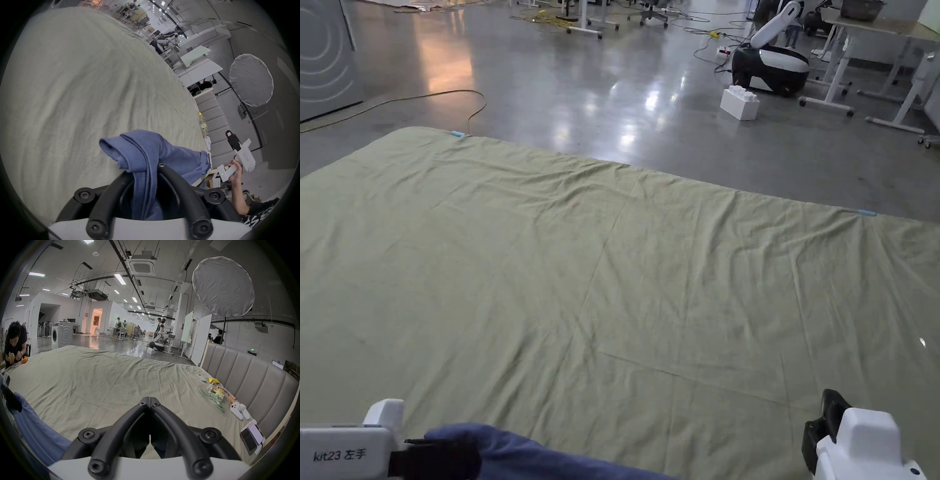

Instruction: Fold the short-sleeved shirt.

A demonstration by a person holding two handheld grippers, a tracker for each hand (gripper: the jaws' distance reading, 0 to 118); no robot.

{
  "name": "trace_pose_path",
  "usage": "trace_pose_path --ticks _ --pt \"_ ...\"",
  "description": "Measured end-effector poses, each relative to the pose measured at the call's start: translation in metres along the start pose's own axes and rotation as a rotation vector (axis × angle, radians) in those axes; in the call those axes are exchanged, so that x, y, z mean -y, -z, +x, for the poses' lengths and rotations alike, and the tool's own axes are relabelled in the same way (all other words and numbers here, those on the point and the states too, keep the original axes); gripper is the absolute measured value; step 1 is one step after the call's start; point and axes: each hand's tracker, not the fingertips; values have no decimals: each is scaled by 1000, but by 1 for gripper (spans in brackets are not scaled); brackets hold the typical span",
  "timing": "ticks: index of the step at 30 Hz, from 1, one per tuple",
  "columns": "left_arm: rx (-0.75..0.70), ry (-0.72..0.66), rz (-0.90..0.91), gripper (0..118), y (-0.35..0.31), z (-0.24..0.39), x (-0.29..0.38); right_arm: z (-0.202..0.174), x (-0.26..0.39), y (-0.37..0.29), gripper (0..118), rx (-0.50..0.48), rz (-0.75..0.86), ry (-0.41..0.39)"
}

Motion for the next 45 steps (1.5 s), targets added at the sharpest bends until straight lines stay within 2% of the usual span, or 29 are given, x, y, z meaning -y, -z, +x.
trace_pose_path --ticks 6,9,13,15,18,21,24,30,35,38,42,45 --pt "-93 24 37 9 -42 8 -19 1 -1 0 0 -8 8 2" --pt "-195 49 49 9 -62 11 -25 0 0 -1 0 -14 9 5" --pt "-256 43 24 9 -71 23 -28 -2 3 0 0 -23 7 13" --pt "-278 92 16 9 -68 37 -26 -3 3 1 0 -28 5 16" --pt "-244 88 8 9 -60 58 -25 -4 3 0 0 -34 9 31" --pt "-135 97 -8 9 -49 82 -22 -5 3 -1 0 -39 14 26" --pt "-27 98 -45 9 -32 107 -16 -2 3 -2 0 -35 19 30" --pt "16 129 -134 9 27 152 2 5 10 -4 0 -21 2 50" --pt "-78 80 -157 9 98 163 26 12 17 -5 0 -8 -16 67" --pt "-159 152 -217 9 139 171 45 17 20 -7 0 0 -23 71" --pt "-270 157 -236 9 174 173 63 25 23 -10 0 17 -35 77" --pt "-290 131 -260 9 187 171 70 28 27 -12 0 26 -46 84"
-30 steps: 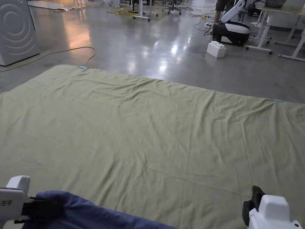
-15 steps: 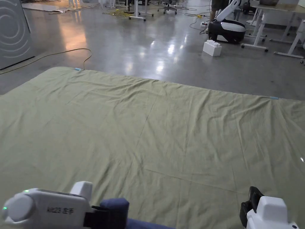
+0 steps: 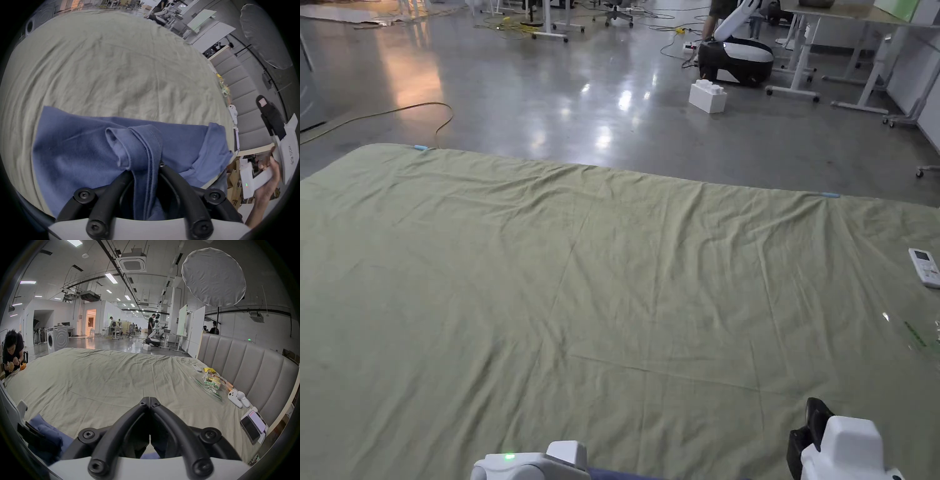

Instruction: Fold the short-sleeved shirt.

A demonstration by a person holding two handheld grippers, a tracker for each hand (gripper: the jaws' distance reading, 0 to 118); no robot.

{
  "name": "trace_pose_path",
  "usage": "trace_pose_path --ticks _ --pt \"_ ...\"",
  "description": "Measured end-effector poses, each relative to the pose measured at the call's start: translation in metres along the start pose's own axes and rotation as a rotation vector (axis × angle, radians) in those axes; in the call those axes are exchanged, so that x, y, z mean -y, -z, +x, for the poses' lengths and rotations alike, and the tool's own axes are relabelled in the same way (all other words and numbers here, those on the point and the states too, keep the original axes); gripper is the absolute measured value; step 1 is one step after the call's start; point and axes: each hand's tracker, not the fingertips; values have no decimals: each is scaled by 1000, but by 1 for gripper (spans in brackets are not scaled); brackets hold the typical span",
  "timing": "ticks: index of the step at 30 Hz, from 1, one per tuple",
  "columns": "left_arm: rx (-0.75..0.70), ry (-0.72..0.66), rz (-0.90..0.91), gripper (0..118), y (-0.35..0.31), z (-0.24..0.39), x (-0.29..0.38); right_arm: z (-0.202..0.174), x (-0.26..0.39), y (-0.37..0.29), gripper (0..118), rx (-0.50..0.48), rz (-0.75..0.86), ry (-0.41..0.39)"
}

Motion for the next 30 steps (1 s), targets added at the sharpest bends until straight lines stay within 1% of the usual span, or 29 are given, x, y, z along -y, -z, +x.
trace_pose_path --ticks 2,3,5,6,7,8,9,12,15,17,19,21,22,24,25,28,30 --pt "-12 -1 4 10 3 1 0 1 2 0 0 2 -7 3" --pt "-13 0 6 12 4 2 0 1 3 0 0 3 -9 5" --pt "26 -10 15 27 1 1 -1 1 4 0 0 3 -16 9" --pt "59 -18 10 37 -2 1 -2 0 4 1 0 2 -18 13" --pt "75 -19 19 50 -7 1 -3 0 5 1 0 1 -20 17" --pt "87 -12 30 58 -13 1 -3 0 4 1 0 0 -20 18" --pt "86 6 37 61 -20 1 -3 0 4 0 0 -2 -21 18" --pt "110 42 77 61 -49 -1 -5 0 4 0 0 -6 -15 14" --pt "158 -10 142 61 -75 -11 -5 1 3 -1 0 -7 -9 21" --pt "163 -40 169 60 -85 -18 -3 2 2 -1 0 -7 -7 32" --pt "146 -49 201 60 -88 -24 0 2 2 -1 0 -10 -8 42" --pt "99 -48 200 58 -81 -24 3 2 3 -1 0 -18 -20 55" --pt "68 -39 174 51 -74 -23 5 2 3 -2 0 -17 -18 53" --pt "45 -23 137 30 -58 -18 8 2 4 -3 0 -21 -19 55" --pt "48 -19 125 24 -49 -15 10 2 4 -4 0 -20 -20 56" --pt "9 24 41 24 -21 -1 16 5 7 -6 0 -16 -22 61" --pt "-24 64 2 21 -5 9 21 8 8 -7 0 -12 -23 61"
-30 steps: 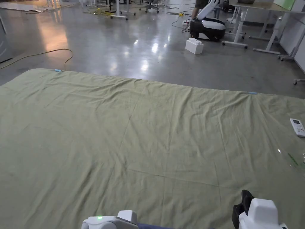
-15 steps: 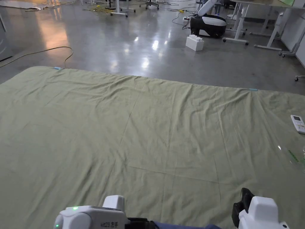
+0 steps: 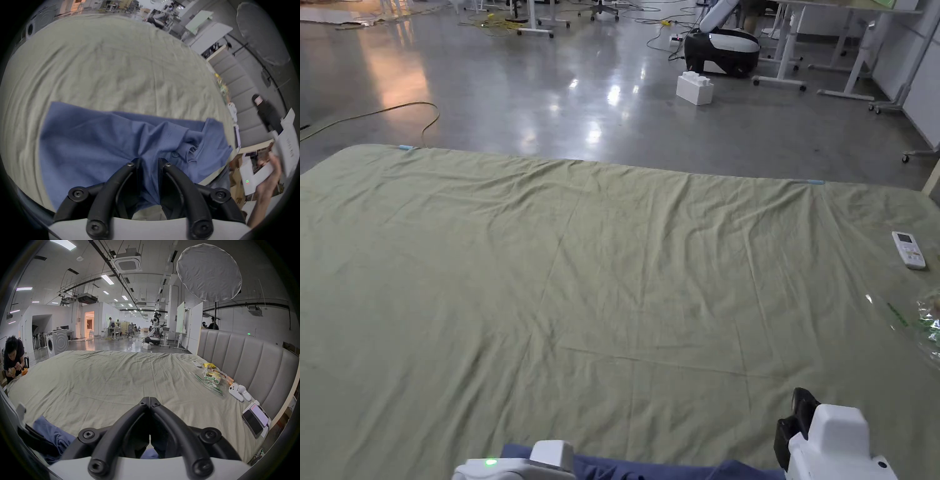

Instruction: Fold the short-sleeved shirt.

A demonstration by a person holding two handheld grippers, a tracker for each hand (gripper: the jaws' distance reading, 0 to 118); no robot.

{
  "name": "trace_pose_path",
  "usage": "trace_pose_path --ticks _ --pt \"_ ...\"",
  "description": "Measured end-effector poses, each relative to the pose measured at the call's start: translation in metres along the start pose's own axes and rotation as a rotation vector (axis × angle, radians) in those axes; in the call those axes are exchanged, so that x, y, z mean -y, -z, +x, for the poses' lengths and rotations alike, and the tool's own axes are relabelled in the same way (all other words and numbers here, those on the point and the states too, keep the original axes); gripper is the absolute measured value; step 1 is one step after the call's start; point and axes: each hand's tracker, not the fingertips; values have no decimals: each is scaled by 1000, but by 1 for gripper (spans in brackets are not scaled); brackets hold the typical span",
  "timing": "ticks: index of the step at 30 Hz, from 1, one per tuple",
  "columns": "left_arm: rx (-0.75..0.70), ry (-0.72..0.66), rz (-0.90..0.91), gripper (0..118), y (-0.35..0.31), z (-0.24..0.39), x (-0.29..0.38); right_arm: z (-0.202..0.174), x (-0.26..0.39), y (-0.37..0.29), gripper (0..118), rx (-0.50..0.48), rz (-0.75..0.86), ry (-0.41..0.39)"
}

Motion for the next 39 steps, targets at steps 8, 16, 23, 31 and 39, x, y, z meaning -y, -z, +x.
trace_pose_path --ticks 8,16,23,31,39 --pt "97 51 35 19 4 27 3 11 6 -3 0 21 -13 0" --pt "100 34 58 19 20 32 0 12 8 -4 0 23 -23 9" --pt "137 55 68 44 -4 26 -4 11 8 -2 0 17 -24 11" --pt "179 22 199 75 -82 -45 -18 11 2 -2 0 10 -15 3" --pt "234 -201 163 80 -79 -155 -7 9 -2 -1 0 3 -9 0"
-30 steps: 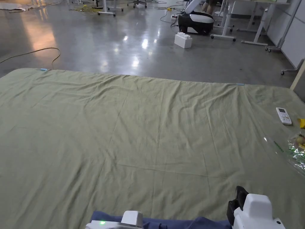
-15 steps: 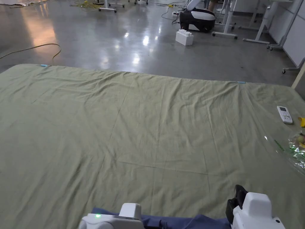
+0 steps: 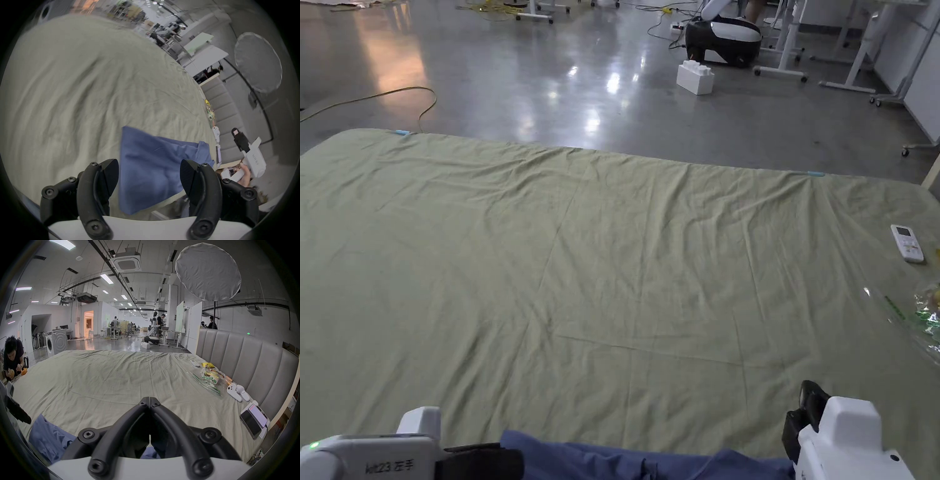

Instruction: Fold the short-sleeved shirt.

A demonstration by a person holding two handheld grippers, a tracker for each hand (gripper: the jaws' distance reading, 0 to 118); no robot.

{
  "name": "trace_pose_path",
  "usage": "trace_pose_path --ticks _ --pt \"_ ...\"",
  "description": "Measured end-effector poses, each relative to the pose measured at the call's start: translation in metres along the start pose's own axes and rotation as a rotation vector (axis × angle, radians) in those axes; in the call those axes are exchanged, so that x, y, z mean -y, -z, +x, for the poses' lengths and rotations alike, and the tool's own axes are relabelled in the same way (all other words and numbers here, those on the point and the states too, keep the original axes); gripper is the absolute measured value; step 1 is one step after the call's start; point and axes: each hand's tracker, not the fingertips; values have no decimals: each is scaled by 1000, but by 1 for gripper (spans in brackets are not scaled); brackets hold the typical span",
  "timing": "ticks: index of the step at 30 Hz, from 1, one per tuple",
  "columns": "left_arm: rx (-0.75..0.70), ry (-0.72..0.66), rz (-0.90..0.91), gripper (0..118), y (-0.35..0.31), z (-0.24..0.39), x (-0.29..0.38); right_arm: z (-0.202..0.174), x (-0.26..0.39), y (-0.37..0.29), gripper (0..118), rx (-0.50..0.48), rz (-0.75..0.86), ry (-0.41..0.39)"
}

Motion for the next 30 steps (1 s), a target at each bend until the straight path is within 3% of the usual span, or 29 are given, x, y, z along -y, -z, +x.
trace_pose_path --ticks 4,8,12,14,15,16,17,26,30 --pt "95 -138 -77 80 23 -39 8 -2 -1 0 0 -4 -6 -3" --pt "295 -174 -25 79 34 -51 14 -3 -2 -1 0 -2 -7 -11" --pt "340 -190 -34 78 51 -57 18 -3 -2 -1 0 4 -11 -13" --pt "322 -185 -32 62 55 -47 17 -4 -2 -1 0 5 -14 -11" --pt "279 -168 -36 49 58 -45 17 -4 -2 -1 0 6 -15 -12" --pt "233 -128 -43 28 61 -42 18 -5 -2 -1 0 5 -15 -14" --pt "219 -95 -44 18 63 -40 19 -7 -2 -2 0 4 -16 -16" --pt "314 -68 57 10 14 -26 3 -12 -7 -1 0 -5 -11 -28" --pt "256 -13 131 10 -30 -14 -19 -15 -10 0 0 -13 -5 -35"
